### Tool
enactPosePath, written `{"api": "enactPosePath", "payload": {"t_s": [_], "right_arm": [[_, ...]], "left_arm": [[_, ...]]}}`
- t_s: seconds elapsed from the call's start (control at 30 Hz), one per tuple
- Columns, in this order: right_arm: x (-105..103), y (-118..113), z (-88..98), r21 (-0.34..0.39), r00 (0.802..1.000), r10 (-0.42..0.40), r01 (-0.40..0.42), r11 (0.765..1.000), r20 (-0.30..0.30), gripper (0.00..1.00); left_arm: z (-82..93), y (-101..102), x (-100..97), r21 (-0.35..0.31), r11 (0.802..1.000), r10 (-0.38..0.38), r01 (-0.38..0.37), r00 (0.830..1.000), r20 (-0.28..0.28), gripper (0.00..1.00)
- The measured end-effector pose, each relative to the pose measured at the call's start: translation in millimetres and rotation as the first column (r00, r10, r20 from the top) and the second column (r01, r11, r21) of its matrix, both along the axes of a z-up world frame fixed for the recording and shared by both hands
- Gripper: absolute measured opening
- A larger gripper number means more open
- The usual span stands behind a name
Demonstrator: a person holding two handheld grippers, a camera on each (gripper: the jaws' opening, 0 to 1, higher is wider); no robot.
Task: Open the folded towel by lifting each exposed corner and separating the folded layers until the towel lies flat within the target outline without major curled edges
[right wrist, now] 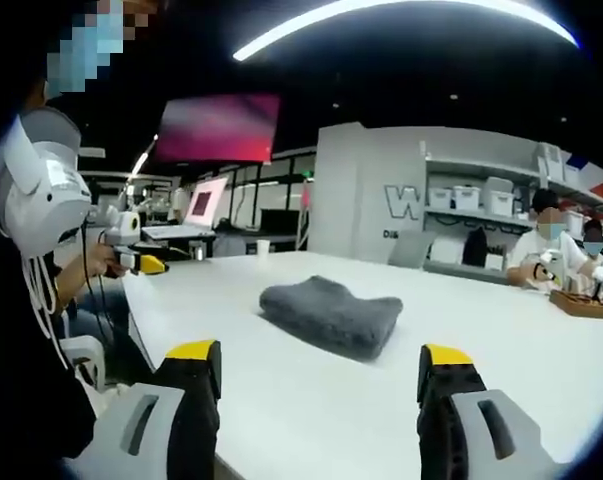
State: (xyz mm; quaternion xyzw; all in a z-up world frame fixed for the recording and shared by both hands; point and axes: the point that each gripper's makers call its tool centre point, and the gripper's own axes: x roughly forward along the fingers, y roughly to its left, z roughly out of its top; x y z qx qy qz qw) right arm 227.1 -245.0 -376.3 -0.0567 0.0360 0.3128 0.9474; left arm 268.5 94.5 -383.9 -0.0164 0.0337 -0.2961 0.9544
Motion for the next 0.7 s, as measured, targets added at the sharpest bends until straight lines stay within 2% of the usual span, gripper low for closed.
{"api": "enactPosePath", "payload": {"t_s": [0.27, 0.5, 0.7], "right_arm": [[2.0, 1.7, -1.0, 0.0, 1.0, -0.003, 0.003, 1.0, -0.022, 0.78], [2.6, 2.4, 4.3, 0.0, 1.0, -0.008, 0.008, 1.0, -0.011, 0.76], [1.9, 2.7, 3.3, -0.013, 1.0, -0.008, 0.008, 1.0, -0.005, 0.75]], "left_arm": [[0.1, -0.4, 0.3, -0.003, 1.0, -0.009, 0.009, 1.0, -0.005, 0.91], [1.6, 0.7, 3.0, -0.014, 1.0, -0.011, 0.011, 1.0, -0.004, 0.91], [8.1, 1.2, 7.6, -0.056, 0.998, -0.003, 0.003, 1.0, 0.006, 0.89]]}}
